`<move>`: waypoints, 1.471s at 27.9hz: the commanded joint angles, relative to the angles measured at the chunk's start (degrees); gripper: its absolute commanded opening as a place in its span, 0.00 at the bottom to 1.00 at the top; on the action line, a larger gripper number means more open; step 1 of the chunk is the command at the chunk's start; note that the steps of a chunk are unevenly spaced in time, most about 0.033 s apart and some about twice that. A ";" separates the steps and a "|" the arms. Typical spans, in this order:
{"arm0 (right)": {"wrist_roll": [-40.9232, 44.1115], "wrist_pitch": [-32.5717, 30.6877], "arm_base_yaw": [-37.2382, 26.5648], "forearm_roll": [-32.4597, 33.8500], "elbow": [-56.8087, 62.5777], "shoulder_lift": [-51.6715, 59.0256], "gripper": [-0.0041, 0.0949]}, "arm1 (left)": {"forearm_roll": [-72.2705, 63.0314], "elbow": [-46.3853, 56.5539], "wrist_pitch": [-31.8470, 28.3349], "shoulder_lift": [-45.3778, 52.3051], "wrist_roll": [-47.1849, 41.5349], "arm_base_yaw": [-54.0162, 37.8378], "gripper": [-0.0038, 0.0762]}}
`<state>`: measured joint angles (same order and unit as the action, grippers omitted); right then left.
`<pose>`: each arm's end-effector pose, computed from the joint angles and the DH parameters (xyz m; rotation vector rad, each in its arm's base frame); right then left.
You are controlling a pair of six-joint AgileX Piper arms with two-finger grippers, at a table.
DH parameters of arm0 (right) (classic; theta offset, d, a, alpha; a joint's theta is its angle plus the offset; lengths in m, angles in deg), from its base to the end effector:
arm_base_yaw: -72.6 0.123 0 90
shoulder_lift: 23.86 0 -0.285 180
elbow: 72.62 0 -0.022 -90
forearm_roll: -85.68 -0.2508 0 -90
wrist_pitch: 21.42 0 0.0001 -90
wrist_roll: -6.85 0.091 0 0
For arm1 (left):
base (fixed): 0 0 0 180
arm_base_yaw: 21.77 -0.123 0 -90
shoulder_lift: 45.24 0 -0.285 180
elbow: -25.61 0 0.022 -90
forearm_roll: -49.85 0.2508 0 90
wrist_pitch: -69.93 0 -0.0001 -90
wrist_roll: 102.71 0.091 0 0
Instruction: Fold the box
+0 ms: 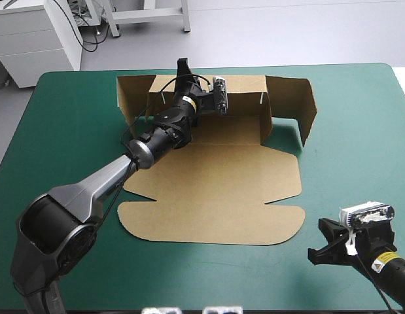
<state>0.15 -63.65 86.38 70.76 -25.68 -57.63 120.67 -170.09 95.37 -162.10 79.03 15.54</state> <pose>0.0769 0.0351 0.2961 -0.2769 2.1240 0.3723 0.3860 -0.2477 0.3218 1.4062 1.3792 0.7869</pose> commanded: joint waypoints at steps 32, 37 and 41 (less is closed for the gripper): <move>-2.77 -6.53 -2.85 5.38 -78.55 -66.34 0.03 | -0.22 -1.60 4.86 1.91 -4.29 0.07 0.07; -1.14 -10.02 -3.66 5.09 -82.73 -73.78 0.03 | -0.22 -1.60 3.66 1.91 -4.45 0.07 0.07; -0.63 -11.35 -3.80 5.47 -82.68 -77.50 0.03 | -0.22 -1.60 3.54 1.91 -4.45 0.07 0.07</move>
<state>-0.76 -76.79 82.98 76.18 -106.17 -136.65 120.68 -170.14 98.43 -163.23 76.21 15.60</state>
